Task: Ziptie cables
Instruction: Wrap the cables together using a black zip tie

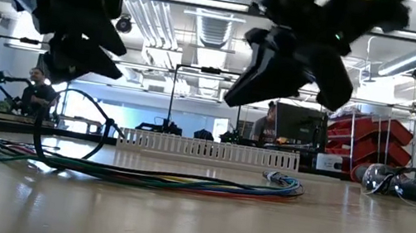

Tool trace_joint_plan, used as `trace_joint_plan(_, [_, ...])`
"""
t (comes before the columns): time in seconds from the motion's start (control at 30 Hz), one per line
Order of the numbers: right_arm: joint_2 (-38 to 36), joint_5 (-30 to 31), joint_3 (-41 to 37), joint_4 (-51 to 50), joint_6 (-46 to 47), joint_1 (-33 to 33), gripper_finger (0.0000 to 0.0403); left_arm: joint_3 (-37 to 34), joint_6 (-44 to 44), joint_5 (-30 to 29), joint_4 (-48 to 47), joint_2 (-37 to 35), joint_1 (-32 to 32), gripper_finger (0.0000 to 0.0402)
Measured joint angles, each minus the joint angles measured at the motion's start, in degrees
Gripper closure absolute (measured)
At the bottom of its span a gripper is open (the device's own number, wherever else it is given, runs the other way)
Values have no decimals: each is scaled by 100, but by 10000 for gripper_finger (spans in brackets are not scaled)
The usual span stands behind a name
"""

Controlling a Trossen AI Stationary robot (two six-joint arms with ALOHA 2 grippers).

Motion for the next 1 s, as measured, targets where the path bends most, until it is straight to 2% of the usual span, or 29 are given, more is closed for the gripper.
trace_joint_plan(0.1, [-185, -119, -756, 1576, -374, -107, 382, 413, -610, 7, -708, 265, -12, 211])
trace_joint_plan(0.2, [-150, -822, -1284, 2973, -771, -308, 376, 888, -1208, 38, -1591, 558, -72, 192])
trace_joint_plan(0.33, [81, -1933, -1464, 4075, -829, -571, 364, 1770, -1903, -13, -2737, 920, -235, 194])
trace_joint_plan(0.4, [200, -2239, -1451, 4337, -828, -633, 357, 2235, -2149, -129, -3241, 1152, -443, 203])
trace_joint_plan(0.6, [389, -2530, -1160, 4294, -724, -541, 328, 3326, -3154, -652, -4800, 1875, -1227, 230])
trace_joint_plan(0.77, [366, -2523, -1118, 3862, -533, -241, 290, 3796, -3953, -996, -5537, 2404, -1691, 226])
trace_joint_plan(1.0, [16, -2168, -1144, 2986, -330, 12, 239, 4002, -4675, -1467, -5484, 2813, -1763, 189])
